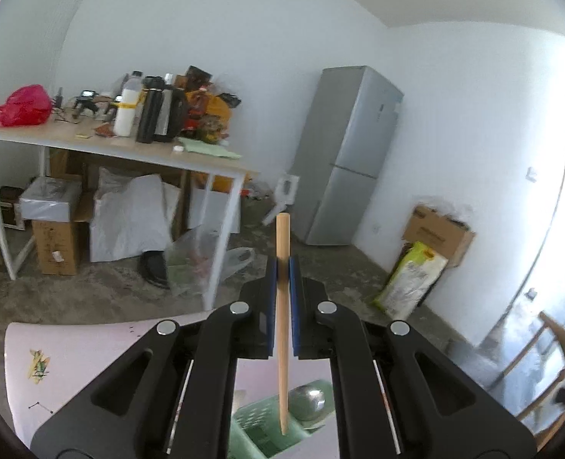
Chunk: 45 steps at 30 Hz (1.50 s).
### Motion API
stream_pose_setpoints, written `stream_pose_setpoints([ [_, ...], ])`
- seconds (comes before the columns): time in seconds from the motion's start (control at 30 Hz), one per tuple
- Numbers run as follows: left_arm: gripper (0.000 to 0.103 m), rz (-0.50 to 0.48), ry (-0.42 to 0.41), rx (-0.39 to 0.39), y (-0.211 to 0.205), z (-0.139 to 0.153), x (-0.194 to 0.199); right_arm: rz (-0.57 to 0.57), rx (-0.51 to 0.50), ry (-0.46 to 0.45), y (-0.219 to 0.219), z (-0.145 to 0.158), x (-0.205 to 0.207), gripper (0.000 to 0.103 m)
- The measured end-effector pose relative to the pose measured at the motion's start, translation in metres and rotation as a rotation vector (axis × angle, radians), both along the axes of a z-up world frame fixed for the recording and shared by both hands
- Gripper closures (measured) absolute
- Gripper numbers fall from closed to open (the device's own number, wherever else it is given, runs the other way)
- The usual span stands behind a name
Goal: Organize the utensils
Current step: 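Drop the chopstick into the holder with the left gripper while the right gripper carries its chopstick over it, then lower the chopstick into the holder and open the right gripper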
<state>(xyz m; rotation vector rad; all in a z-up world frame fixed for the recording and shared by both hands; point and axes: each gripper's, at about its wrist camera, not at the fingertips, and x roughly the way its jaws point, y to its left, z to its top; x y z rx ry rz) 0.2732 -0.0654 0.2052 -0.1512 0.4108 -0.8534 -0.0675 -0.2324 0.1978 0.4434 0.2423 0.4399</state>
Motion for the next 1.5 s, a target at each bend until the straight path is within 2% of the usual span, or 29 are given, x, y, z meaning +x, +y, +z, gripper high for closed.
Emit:
stream_pose_setpoints([
  [0.17,0.098,0.057,0.001,0.025,-0.001,-0.032,-0.003,-0.009,-0.007,0.015,-0.002,0.001,-0.001,0.097],
  [0.33,0.096,0.116,0.104,0.009,0.011,-0.058,-0.003,-0.010,-0.017,0.031,-0.005,0.007,0.008,0.097],
  [0.47,0.069,0.175,0.136,-0.029,0.028,-0.069,-0.013,-0.015,-0.059,0.026,-0.007,0.020,0.021,0.097],
  [0.6,0.056,0.252,0.127,-0.034,0.050,-0.066,-0.032,-0.031,-0.104,0.010,-0.008,0.034,0.036,0.097],
  [0.83,0.047,0.350,0.075,-0.007,0.095,-0.054,-0.087,-0.086,-0.159,-0.052,-0.011,0.064,0.076,0.097],
  [1.03,0.041,0.456,0.098,0.100,0.138,-0.061,-0.142,-0.109,-0.195,-0.102,-0.007,0.078,0.111,0.097],
  [1.17,0.039,0.494,0.132,0.145,0.168,-0.071,-0.167,-0.125,-0.201,-0.109,-0.003,0.075,0.140,0.097],
  [1.3,0.036,0.513,0.163,0.190,0.187,-0.091,-0.186,-0.157,-0.275,-0.091,0.006,0.067,0.167,0.097],
  [1.43,0.036,0.492,0.195,0.160,0.190,-0.112,-0.192,-0.177,-0.345,-0.060,0.015,0.048,0.188,0.097],
  [1.5,0.035,0.484,0.208,0.169,0.184,-0.123,-0.192,-0.182,-0.363,-0.041,0.019,0.034,0.196,0.097],
])
